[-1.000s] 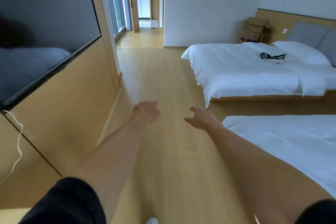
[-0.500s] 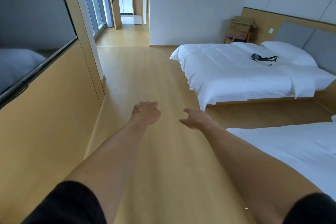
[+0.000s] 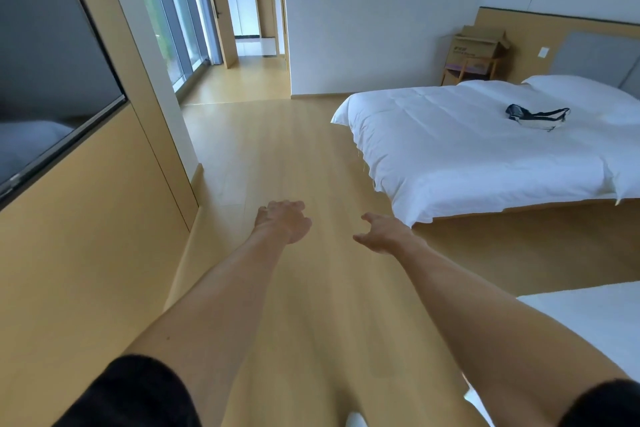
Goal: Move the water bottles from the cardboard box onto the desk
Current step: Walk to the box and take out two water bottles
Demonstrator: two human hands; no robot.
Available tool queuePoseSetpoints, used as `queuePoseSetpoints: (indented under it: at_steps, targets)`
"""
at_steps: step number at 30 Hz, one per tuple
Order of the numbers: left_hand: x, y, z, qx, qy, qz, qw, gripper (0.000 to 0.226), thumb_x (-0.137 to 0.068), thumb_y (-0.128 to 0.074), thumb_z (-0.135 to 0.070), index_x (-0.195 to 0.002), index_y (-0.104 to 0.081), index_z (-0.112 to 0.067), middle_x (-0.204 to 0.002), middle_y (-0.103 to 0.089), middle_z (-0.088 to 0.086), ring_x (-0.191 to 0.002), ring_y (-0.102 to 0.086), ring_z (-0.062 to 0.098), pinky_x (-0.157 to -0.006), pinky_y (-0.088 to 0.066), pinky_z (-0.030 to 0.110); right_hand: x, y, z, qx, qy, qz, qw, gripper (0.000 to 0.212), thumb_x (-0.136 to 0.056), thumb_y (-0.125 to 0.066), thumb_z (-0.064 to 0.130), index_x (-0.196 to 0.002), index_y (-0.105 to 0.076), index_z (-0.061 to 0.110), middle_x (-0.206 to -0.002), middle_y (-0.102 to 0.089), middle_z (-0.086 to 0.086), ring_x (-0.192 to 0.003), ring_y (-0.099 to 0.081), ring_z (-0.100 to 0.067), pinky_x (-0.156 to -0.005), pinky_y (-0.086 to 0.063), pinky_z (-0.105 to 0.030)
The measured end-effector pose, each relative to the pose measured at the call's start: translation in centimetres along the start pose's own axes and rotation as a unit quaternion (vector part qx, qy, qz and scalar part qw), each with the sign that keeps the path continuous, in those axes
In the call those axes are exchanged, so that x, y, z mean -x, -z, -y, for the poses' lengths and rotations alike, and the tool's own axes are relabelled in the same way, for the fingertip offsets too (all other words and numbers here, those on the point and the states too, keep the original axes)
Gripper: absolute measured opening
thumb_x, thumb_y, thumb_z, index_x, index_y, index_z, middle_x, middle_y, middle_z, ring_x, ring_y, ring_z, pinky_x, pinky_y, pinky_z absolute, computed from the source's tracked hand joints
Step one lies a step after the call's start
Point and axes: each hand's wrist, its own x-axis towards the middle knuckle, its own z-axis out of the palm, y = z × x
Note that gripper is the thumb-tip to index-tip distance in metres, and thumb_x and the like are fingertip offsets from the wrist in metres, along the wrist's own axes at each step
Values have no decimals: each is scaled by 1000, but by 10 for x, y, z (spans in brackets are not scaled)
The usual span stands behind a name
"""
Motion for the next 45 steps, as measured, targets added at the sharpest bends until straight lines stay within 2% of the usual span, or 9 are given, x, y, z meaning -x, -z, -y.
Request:
queuePoseSetpoints:
  at_steps: [10,20,27,40,45]
  targets:
    - [-177,52,-35,23,32,6,999,52,-105,-33,-46,-154,-35,-29,-157,-41,4,-143,-37,29,-113,-32,41,-184,83,-27,15,18,17,1000,63,-98,-52,51,-153,-33,27,-151,-46,-5,-137,-45,-25,-107,-44,-40]
    - [-307,67,-32,32,39,18,999,53,-106,-34,-46,-156,-32,-29,-157,-40,5,-142,-37,29,-115,-32,41,-321,110,-11,23,36,24,999,66,-98,-51,52,-155,-30,29,-151,-48,-5,-137,-46,-26,-105,-42,-37]
    - [-426,75,1,53,32,24,998,53,-105,-34,-46,-156,-31,-30,-157,-40,5,-143,-37,28,-114,-31,40,-429,122,23,25,28,32,999,66,-98,-51,50,-156,-29,28,-154,-45,-4,-139,-45,-25,-107,-42,-36]
    - [-689,143,95,90,12,30,995,57,-102,-43,-36,-157,-29,-33,-161,-35,0,-147,-33,25,-116,-28,39,-659,194,120,16,-2,20,1000,65,-98,-54,47,-156,-32,25,-156,-43,-2,-141,-42,-24,-111,-40,-36]
    - [-763,154,108,79,1,28,996,55,-101,-45,-37,-154,-33,-33,-155,-43,2,-142,-40,25,-113,-33,39,-735,209,138,5,-8,19,1000,66,-99,-53,49,-156,-32,25,-159,-38,-2,-144,-39,-25,-114,-38,-38]
